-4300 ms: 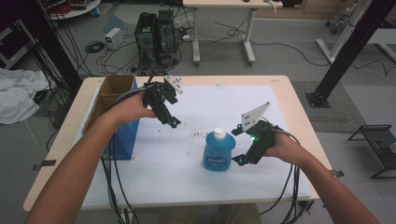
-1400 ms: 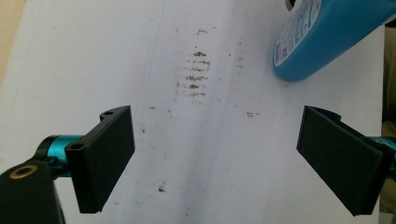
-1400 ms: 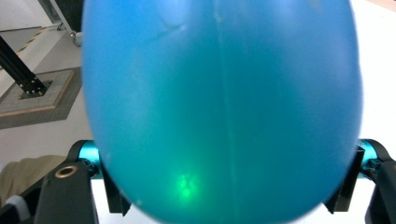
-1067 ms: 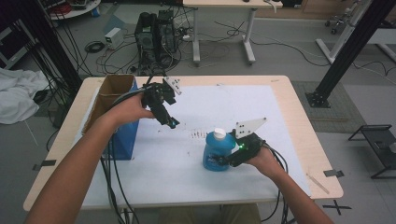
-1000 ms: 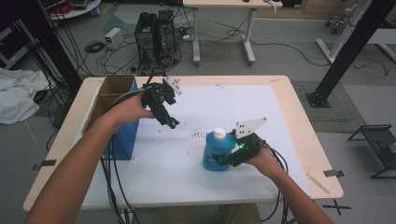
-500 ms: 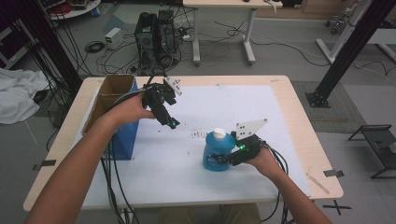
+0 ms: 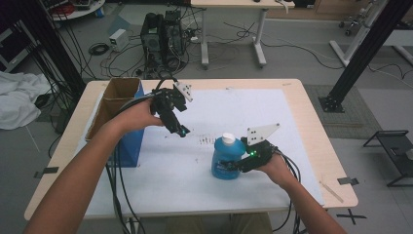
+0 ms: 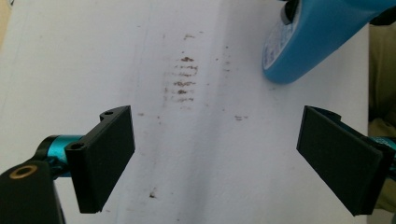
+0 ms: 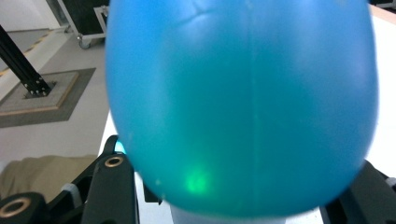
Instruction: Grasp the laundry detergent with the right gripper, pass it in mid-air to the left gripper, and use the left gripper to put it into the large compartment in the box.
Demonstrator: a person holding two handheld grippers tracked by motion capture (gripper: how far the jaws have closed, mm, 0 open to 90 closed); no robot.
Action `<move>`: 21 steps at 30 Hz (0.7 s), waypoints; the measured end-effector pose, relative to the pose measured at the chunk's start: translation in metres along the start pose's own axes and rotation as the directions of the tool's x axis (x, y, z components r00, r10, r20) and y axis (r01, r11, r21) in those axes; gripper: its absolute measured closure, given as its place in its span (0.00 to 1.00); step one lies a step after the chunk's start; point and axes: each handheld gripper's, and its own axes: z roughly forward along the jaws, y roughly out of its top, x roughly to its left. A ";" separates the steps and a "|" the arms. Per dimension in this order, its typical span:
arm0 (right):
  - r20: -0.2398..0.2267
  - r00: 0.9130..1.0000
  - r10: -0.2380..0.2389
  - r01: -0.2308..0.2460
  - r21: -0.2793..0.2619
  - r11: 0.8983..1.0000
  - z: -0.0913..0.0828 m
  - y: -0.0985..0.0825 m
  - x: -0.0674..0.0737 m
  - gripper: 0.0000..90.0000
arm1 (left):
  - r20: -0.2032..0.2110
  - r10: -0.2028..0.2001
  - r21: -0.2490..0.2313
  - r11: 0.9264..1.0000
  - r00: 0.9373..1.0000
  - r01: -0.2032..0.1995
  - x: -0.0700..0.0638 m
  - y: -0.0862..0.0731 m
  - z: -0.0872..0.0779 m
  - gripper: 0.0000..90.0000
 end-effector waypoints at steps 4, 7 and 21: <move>0.003 1.000 -0.001 0.001 0.012 1.000 -0.004 0.006 0.000 0.48 | 0.028 0.030 0.015 0.999 0.999 -0.030 -0.010 0.011 -0.006 0.13; 0.007 1.000 0.015 -0.015 0.028 1.000 -0.008 0.012 0.001 0.48 | 0.040 0.043 -0.001 0.999 0.998 -0.043 -0.018 0.018 -0.011 0.13; -0.007 1.000 -0.011 0.012 0.076 0.997 -0.012 0.039 0.000 0.48 | 0.097 0.112 -0.003 0.994 0.989 -0.113 -0.058 0.057 -0.036 0.13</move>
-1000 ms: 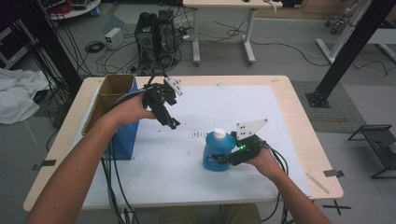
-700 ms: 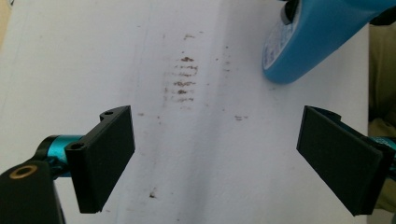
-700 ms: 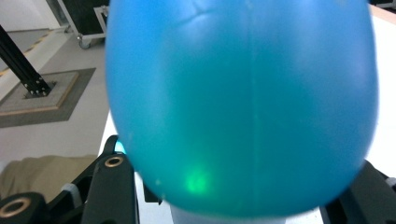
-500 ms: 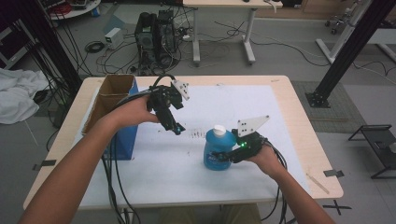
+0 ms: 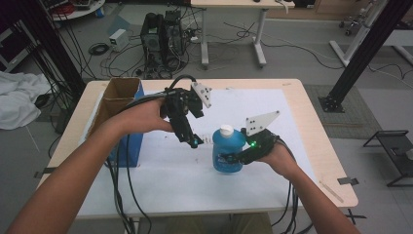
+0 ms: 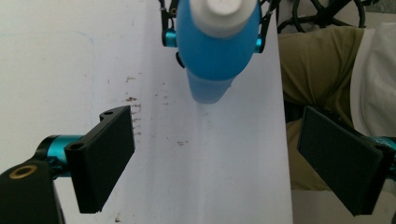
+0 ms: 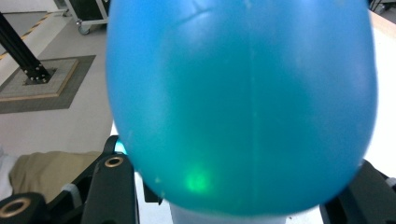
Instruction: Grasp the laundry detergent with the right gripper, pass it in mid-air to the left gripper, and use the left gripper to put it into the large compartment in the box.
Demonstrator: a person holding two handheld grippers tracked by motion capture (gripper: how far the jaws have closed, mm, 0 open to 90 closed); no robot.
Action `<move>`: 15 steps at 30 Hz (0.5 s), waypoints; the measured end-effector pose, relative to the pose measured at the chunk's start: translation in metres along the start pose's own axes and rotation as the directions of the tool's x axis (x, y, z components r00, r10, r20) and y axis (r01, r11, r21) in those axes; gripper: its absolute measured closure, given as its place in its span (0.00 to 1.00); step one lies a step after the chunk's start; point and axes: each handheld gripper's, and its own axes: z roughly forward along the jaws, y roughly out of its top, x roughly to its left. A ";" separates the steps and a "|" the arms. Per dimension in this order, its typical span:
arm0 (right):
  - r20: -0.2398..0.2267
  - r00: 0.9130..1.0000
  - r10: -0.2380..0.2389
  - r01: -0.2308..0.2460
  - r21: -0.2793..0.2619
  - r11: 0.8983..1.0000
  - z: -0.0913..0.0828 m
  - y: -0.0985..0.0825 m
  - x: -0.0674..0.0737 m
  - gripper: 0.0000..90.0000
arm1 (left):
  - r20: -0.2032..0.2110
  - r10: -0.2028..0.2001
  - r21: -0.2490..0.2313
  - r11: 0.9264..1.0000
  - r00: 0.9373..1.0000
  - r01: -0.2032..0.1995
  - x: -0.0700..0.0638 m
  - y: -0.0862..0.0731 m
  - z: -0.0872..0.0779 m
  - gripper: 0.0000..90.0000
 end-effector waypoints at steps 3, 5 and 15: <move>-0.010 1.000 -0.003 0.003 0.017 1.000 0.000 0.005 0.001 0.48 | 0.012 0.003 0.007 1.000 1.000 -0.003 -0.004 0.009 -0.002 0.13; -0.010 1.000 -0.012 0.013 0.026 1.000 0.000 0.007 0.001 0.48 | 0.012 0.007 0.016 1.000 1.000 -0.007 -0.006 0.015 -0.002 0.13; -0.030 0.998 -0.055 0.056 0.017 0.998 0.003 0.016 0.002 0.48 | 0.018 0.024 0.064 0.998 1.000 -0.025 -0.007 0.038 0.005 0.13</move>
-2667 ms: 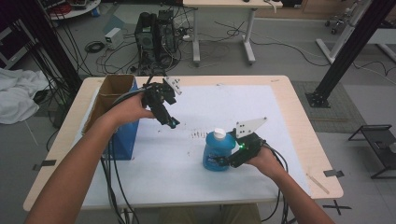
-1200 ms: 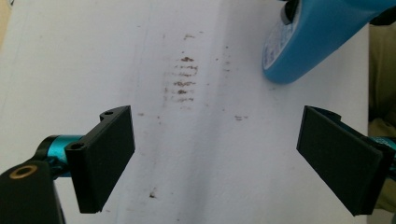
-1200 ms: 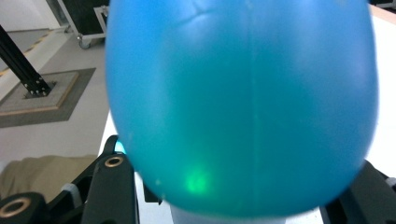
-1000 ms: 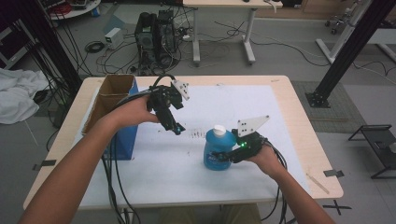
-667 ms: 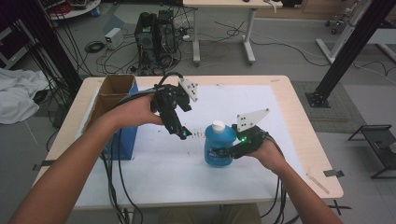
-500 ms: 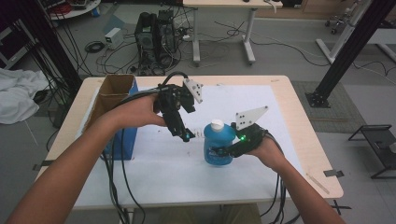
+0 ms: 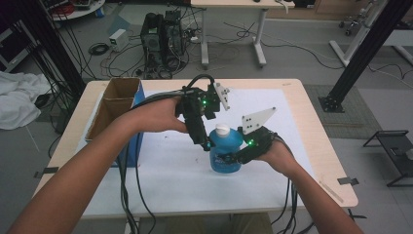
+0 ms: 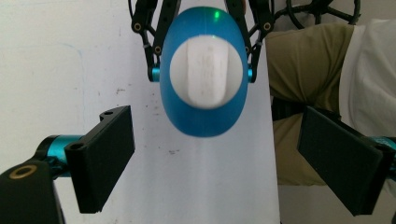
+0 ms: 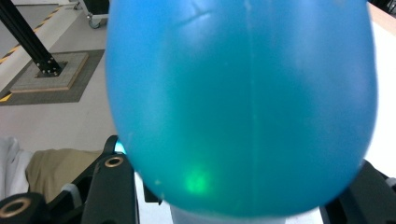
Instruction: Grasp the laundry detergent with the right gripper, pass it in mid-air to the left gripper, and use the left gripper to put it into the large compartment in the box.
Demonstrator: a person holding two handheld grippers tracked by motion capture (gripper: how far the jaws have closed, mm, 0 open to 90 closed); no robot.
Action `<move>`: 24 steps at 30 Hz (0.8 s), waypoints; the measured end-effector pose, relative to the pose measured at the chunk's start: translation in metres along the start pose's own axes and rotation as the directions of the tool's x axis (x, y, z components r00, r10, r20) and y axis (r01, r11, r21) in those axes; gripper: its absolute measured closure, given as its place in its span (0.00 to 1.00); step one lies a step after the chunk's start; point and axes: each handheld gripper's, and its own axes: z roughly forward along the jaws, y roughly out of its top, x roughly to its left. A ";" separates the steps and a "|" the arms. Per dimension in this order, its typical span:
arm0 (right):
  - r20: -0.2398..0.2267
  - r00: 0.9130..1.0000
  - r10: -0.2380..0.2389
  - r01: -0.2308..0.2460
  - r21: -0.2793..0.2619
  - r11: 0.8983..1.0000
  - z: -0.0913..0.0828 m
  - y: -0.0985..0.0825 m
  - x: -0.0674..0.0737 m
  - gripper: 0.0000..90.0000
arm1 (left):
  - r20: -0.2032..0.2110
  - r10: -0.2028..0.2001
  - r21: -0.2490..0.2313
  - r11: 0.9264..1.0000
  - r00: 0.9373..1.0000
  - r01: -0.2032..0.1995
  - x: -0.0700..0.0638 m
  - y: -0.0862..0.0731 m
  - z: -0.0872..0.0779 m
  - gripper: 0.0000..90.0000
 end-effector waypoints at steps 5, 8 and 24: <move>-0.011 1.000 0.015 -0.014 0.021 1.000 0.001 0.003 0.002 0.48 | 0.015 0.015 0.024 1.000 1.000 -0.015 0.000 0.011 0.007 0.13; -0.016 1.000 0.003 -0.003 0.019 1.000 0.002 0.004 0.001 0.48 | 0.021 0.021 0.034 0.999 1.000 -0.022 0.001 0.015 0.011 0.12; -0.020 1.000 0.002 -0.002 0.024 1.000 -0.001 0.008 0.003 0.48 | 0.053 0.018 0.091 0.996 0.998 -0.023 0.007 0.025 0.034 0.13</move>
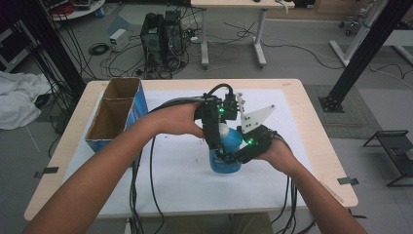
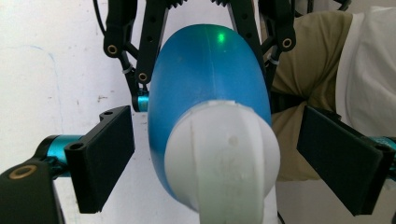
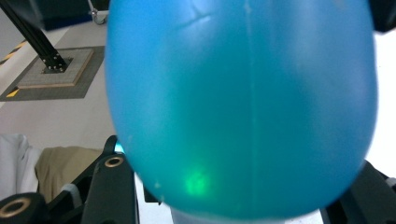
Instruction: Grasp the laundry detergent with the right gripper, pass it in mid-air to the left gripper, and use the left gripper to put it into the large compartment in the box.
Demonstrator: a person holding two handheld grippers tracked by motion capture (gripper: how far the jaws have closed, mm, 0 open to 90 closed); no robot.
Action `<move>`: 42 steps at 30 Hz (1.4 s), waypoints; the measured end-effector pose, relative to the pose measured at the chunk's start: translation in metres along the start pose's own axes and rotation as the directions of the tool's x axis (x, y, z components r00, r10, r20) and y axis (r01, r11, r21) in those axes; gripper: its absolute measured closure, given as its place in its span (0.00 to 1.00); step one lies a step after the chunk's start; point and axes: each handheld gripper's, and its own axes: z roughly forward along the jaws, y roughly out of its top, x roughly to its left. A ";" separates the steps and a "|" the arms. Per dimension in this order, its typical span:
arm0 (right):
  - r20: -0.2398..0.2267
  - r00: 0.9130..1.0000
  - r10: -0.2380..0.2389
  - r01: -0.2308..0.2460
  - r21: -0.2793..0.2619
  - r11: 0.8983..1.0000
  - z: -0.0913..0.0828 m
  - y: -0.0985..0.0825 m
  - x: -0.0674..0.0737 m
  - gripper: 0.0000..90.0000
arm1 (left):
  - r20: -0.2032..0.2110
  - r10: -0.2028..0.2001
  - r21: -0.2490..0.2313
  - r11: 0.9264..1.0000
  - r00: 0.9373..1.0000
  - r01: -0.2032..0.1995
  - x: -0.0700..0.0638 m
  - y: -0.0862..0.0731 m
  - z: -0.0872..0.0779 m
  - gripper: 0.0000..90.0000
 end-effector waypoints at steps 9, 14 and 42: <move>-0.004 1.000 -0.001 0.001 -0.003 1.000 -0.001 0.001 -0.001 0.48 | 0.008 0.001 0.028 1.000 1.000 -0.001 0.002 0.003 0.009 0.13; -0.002 1.000 -0.003 0.003 -0.004 1.000 -0.001 0.001 -0.001 0.48 | 0.006 0.002 0.030 1.000 1.000 -0.002 0.003 0.004 0.009 0.13; -0.005 1.000 -0.004 0.004 -0.012 1.000 0.000 0.001 -0.001 0.48 | 0.019 0.006 0.054 0.999 1.000 -0.007 0.003 0.006 0.010 0.27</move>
